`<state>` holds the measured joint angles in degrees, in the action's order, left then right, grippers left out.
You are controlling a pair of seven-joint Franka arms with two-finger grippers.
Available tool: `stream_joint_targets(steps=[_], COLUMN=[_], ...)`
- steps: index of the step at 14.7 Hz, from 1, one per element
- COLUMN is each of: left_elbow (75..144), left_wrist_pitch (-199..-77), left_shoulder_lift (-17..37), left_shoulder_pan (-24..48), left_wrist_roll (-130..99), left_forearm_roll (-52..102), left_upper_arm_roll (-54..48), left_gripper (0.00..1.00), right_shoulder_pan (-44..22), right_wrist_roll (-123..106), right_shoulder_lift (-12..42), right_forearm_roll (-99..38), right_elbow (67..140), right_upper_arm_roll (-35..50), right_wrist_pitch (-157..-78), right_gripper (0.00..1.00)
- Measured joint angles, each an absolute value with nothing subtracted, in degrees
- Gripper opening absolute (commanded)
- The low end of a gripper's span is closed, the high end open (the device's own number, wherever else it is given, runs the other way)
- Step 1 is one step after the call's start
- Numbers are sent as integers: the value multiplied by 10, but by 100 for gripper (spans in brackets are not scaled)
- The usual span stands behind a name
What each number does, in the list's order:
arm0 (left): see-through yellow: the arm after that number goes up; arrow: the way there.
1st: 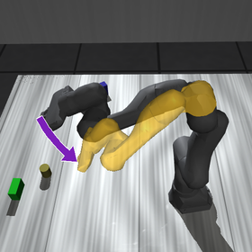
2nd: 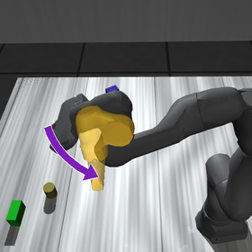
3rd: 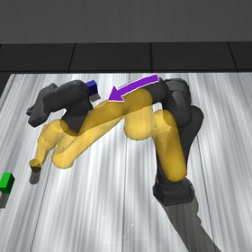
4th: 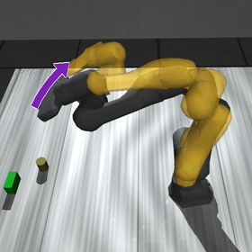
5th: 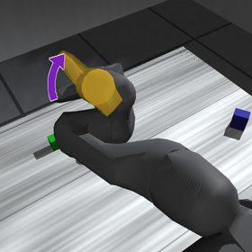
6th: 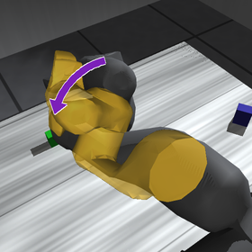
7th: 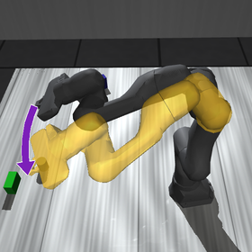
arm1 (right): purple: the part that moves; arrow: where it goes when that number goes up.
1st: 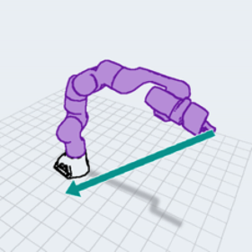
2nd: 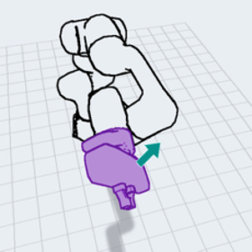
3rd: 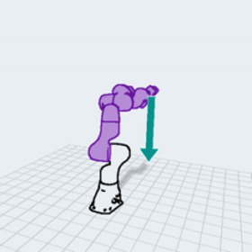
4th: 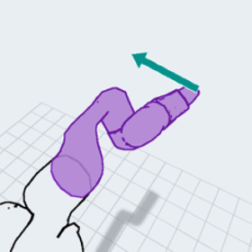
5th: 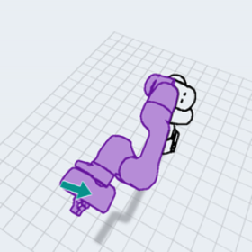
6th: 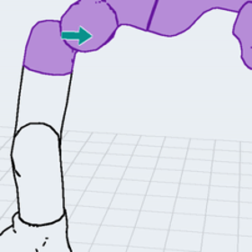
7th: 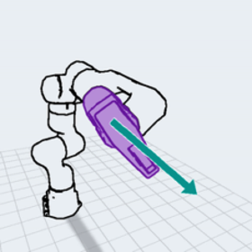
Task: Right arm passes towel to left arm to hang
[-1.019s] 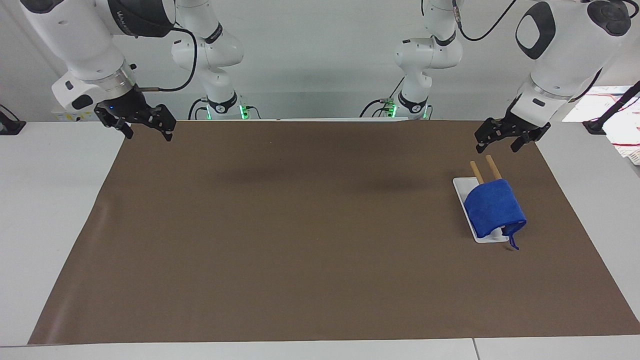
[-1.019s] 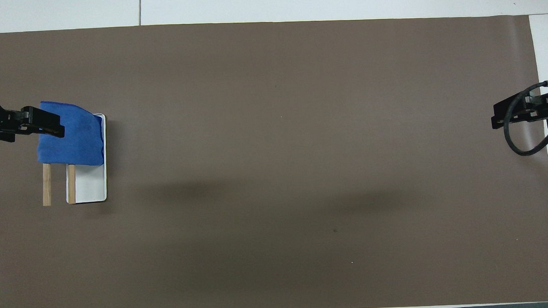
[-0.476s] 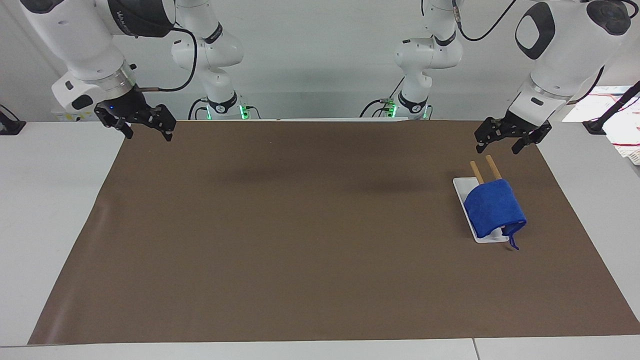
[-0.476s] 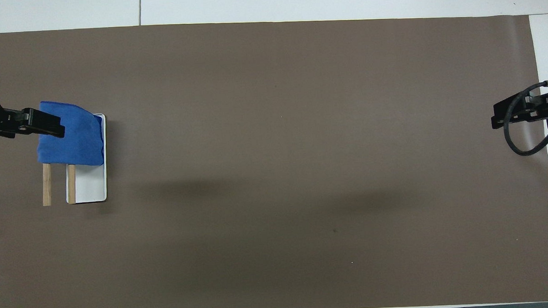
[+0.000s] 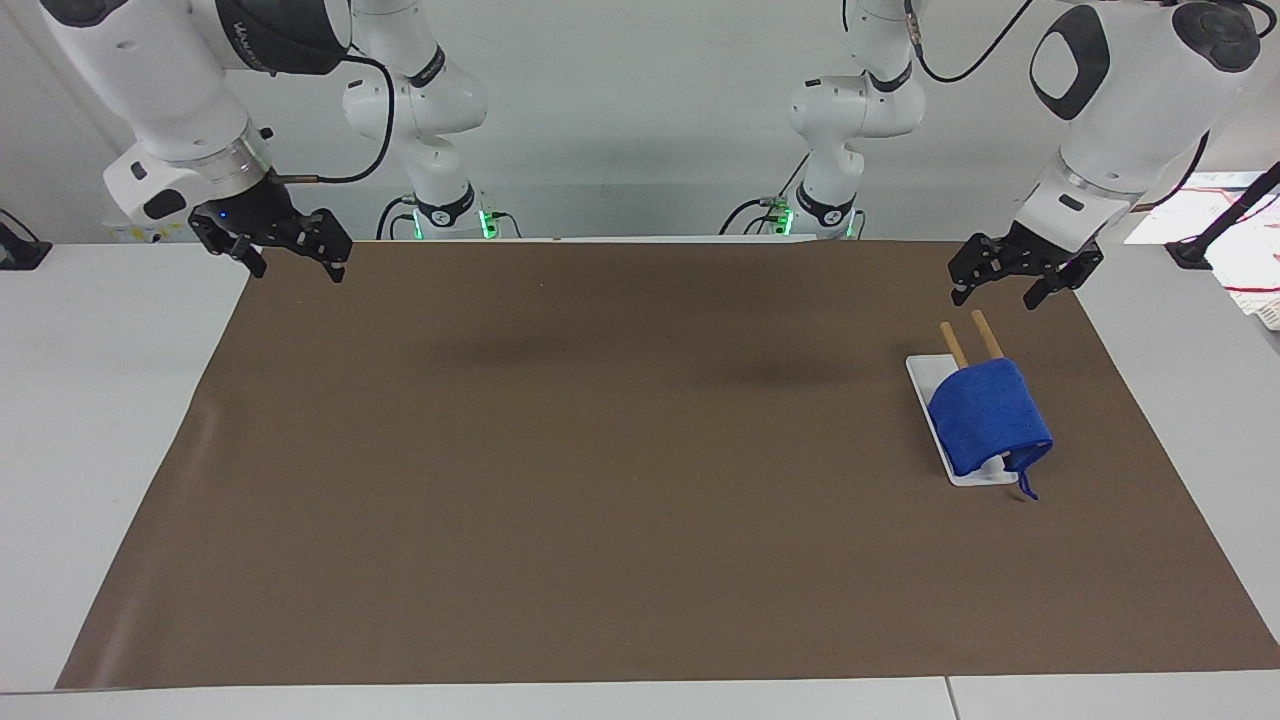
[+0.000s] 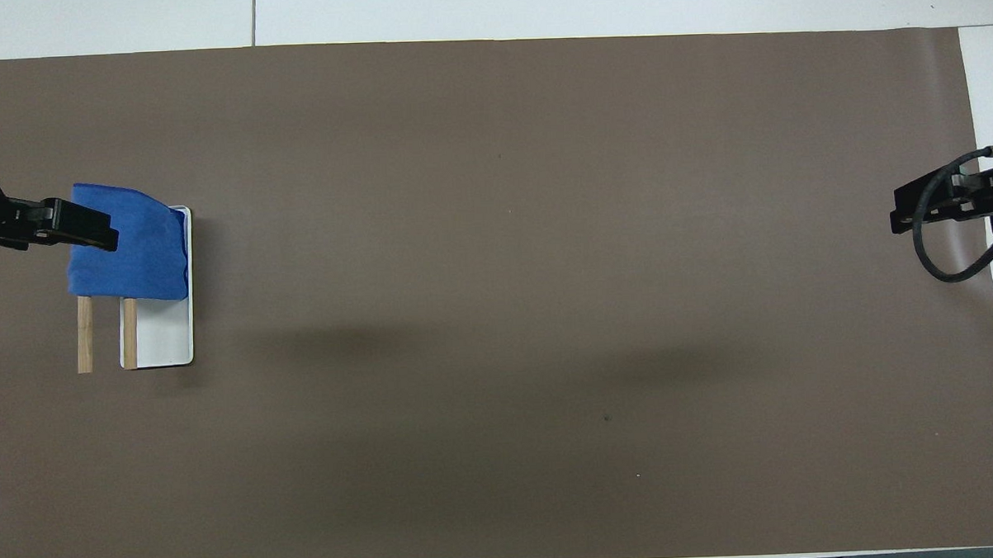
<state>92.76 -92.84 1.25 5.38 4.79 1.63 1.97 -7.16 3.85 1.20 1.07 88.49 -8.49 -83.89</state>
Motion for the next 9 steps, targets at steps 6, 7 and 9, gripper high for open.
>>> stream_joint_targets(steps=[6,7,9], left_elbow=[928,928,928], left_wrist_pitch=[-929,-929,-929], left_shoulder_lift=[13,13,13], left_shoulder_pan=[54,54,54], left_wrist_roll=[49,49,49], left_forearm_roll=[16,16,16], left_upper_arm_roll=[20,20,20], left_gripper=[100,100,100], right_shoulder_pan=[-72,-72,-72], right_wrist_roll=[13,7,5], right_shoulder_lift=[12,10,7], right_forearm_roll=[10,10,10], right_elbow=[890,896,906], right_upper_arm_roll=[-85,-85,-85], right_wrist_pitch=[-841,-850,-862], right_gripper=[100,100,100])
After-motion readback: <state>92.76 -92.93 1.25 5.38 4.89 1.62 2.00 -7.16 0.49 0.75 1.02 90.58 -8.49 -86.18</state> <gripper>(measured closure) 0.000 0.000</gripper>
